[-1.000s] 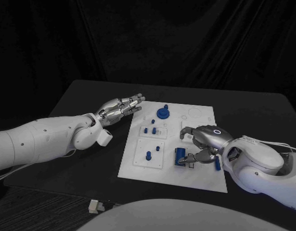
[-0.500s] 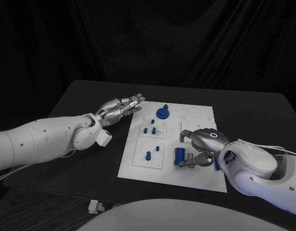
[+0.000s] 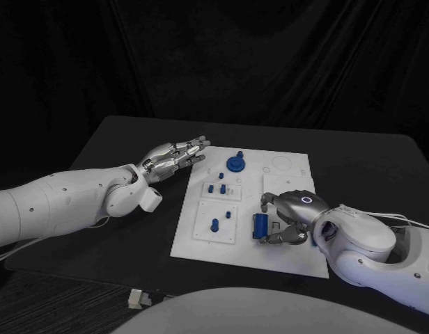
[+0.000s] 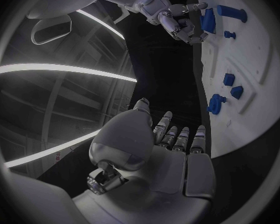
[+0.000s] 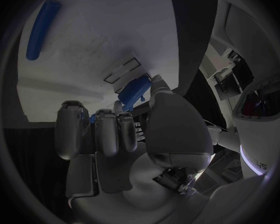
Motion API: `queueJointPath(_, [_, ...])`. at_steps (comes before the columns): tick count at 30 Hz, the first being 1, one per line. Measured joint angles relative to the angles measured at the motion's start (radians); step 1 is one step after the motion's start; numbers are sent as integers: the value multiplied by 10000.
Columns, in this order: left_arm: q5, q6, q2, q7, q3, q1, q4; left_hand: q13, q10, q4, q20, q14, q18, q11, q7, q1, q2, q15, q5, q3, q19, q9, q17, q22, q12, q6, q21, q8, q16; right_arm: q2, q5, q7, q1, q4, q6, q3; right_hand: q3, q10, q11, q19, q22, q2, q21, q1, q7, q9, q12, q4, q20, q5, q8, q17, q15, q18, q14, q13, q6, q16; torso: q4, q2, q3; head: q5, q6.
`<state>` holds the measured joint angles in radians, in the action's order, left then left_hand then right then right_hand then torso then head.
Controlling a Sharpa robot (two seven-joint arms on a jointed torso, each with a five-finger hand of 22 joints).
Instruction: Assemble the parts on the task board
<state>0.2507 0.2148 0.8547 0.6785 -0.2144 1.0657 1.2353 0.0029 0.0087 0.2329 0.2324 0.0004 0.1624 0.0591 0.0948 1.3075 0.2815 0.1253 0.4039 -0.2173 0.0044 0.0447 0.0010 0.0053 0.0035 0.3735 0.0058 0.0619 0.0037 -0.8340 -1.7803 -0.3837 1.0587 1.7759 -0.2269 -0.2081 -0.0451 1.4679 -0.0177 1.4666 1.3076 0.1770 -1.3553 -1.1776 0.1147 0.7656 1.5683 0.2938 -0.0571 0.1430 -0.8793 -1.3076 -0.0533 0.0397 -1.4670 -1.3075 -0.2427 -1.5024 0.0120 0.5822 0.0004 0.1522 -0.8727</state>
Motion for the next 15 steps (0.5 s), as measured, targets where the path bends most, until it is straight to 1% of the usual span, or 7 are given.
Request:
queueJointPath(2, [0, 10, 0, 0, 0, -1, -1, 0, 0, 0, 0, 0, 0, 0, 0, 0, 0, 0, 0, 0, 0, 0, 1, 0, 0, 0, 0, 0, 0, 21, -6, 0, -8, -5, 17, 0, 18, 0, 0, 0, 0, -46, 0, 4, -42, 2, 0, -18, 0, 235, -162, 0, 0, -1, 0, 0, 43, 0, 0, 0, 0, 0, 0])
queueJointPath(3, [0, 13, 0, 0, 0, -1, -1, 0, 0, 0, 0, 0, 0, 0, 0, 0, 0, 0, 0, 0, 0, 0, 1, 0, 0, 0, 0, 0, 0, 30, -8, 0, -11, -7, 23, 0, 88, 0, 0, 0, 0, -131, 0, -82, -53, 3, 0, -28, 0, 520, -273, 0, 0, -1, 0, 0, 53, 0, 0, 1, 0, 0, 0])
queueJointPath(8, [0, 27, -4, 0, 0, -2, -2, 0, 0, 0, 0, 0, 0, 0, 0, 0, 0, 0, 0, 0, 0, 0, 3, 0, 0, 0, 0, 0, 0, 65, -15, 16, -17, -21, 35, 0, 151, 0, 0, 0, -1, -322, 0, -274, -54, -72, 0, -68, 0, 1651, -633, 1, 0, -1, 0, 0, 125, 0, 1, 4, 0, -13, 0])
queueJointPath(10, [0, 34, -5, 0, 0, -3, -3, 0, 0, 0, 0, 0, 0, 0, 0, 0, 0, 0, 0, 0, 0, -1, 3, 0, 0, 0, 0, 0, 0, 68, -18, 32, -19, -26, 34, 0, 210, -4, 4, 0, -1, -413, 0, -366, -52, -112, 0, -127, 0, 2515, -840, 1, 0, -1, 0, 0, 127, 0, 1, 3, 0, -13, 0])
queueJointPath(12, [0, 40, -6, 0, 0, -3, -3, 0, 0, 0, 0, 0, 0, 0, 0, 0, 0, 0, 0, 0, 0, 0, 4, 0, 0, 0, 0, 0, 0, 69, -20, 56, -20, -29, 25, 1, 221, -37, 37, 0, -1, -446, 0, -400, -74, -167, 0, -140, 0, 3436, -961, 1, 0, -1, 0, 1, 177, 0, 1, 3, 0, -3, 0])
queueJointPath(15, [0, 49, -6, 0, 0, -4, -5, 0, 0, 0, 0, 0, 0, 0, 0, 0, 0, 0, 0, 0, 0, -1, 5, 0, 0, 0, 0, 0, 0, 69, -21, 119, -22, -29, 5, 3, 283, 3, 77, 0, -1, -445, -69, -401, -100, -316, 0, -143, 0, 5156, -1041, 1, -1, -1, 1, 1, 157, -48, 1, 1, -1, 9, 0])
